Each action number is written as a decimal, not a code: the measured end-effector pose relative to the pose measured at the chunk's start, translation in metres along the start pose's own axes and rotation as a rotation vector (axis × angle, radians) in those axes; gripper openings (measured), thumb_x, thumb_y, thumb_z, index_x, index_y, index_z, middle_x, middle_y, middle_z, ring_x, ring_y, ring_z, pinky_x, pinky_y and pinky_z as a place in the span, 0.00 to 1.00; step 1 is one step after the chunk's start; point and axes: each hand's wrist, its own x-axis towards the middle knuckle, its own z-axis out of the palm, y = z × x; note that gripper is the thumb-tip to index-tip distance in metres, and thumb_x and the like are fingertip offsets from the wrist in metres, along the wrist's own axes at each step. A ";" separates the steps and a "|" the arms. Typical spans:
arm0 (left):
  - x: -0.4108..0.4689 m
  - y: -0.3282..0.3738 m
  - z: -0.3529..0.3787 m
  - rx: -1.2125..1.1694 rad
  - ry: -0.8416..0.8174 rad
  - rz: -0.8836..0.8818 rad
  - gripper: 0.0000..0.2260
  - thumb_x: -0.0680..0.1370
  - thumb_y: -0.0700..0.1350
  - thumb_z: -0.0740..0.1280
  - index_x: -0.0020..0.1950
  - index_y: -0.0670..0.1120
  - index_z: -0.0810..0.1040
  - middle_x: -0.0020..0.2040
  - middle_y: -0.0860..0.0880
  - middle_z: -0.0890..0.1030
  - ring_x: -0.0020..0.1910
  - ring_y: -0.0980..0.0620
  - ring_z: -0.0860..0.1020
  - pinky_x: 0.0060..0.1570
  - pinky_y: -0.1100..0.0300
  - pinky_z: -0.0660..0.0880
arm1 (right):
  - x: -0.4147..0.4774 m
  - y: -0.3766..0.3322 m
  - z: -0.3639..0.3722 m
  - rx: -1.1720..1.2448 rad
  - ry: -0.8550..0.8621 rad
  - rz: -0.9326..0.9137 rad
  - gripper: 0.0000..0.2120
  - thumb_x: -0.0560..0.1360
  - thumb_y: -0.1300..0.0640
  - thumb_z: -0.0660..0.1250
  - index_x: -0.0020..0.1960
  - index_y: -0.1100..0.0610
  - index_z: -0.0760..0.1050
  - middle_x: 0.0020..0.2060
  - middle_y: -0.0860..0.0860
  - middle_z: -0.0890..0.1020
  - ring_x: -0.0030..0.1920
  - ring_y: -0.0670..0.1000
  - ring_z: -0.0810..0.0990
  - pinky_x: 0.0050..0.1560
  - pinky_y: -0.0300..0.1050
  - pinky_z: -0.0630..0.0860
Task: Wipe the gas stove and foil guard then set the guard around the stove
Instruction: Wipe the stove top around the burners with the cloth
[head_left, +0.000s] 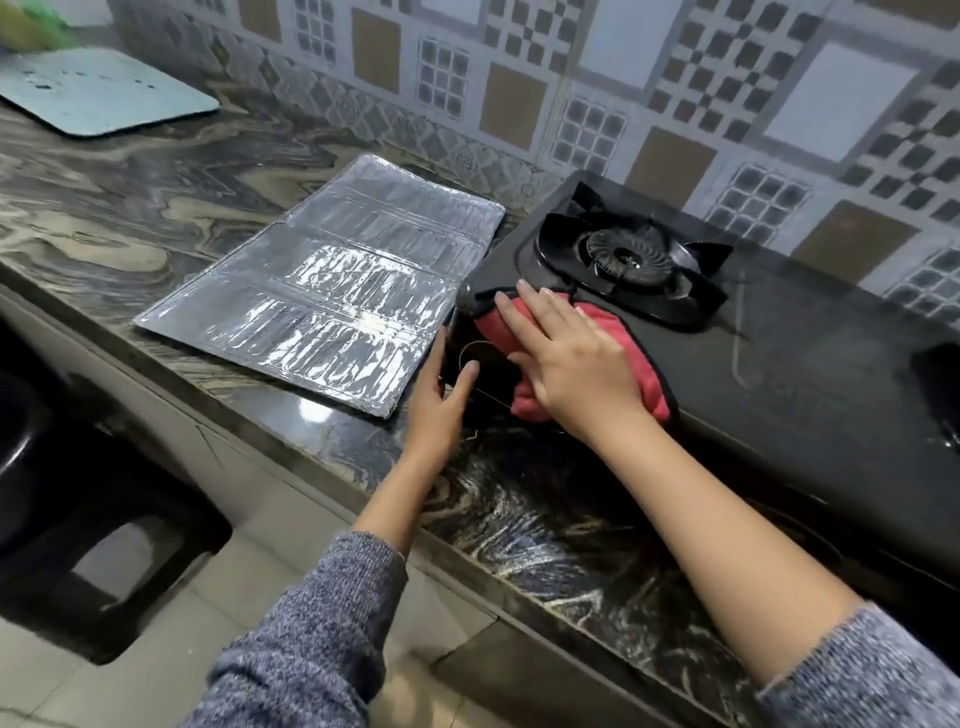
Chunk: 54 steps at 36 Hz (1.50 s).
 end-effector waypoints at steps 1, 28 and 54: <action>0.000 0.000 0.000 0.000 0.001 -0.005 0.26 0.78 0.49 0.64 0.74 0.51 0.60 0.73 0.54 0.65 0.70 0.58 0.64 0.63 0.70 0.62 | -0.004 0.002 -0.001 -0.010 -0.002 0.016 0.25 0.76 0.50 0.61 0.71 0.50 0.64 0.69 0.53 0.70 0.68 0.54 0.71 0.64 0.53 0.70; -0.001 -0.001 0.001 0.001 -0.011 -0.112 0.27 0.78 0.49 0.63 0.75 0.51 0.58 0.74 0.48 0.64 0.72 0.51 0.64 0.72 0.52 0.61 | -0.104 0.042 -0.023 -0.187 0.084 0.310 0.24 0.76 0.47 0.59 0.71 0.48 0.63 0.69 0.49 0.71 0.68 0.53 0.71 0.66 0.51 0.68; -0.001 -0.002 0.012 0.051 0.088 -0.150 0.27 0.79 0.51 0.61 0.75 0.50 0.56 0.76 0.47 0.60 0.74 0.51 0.60 0.74 0.52 0.56 | -0.183 0.076 -0.055 -0.199 0.083 0.545 0.25 0.74 0.45 0.56 0.71 0.46 0.63 0.69 0.47 0.71 0.67 0.53 0.69 0.64 0.53 0.65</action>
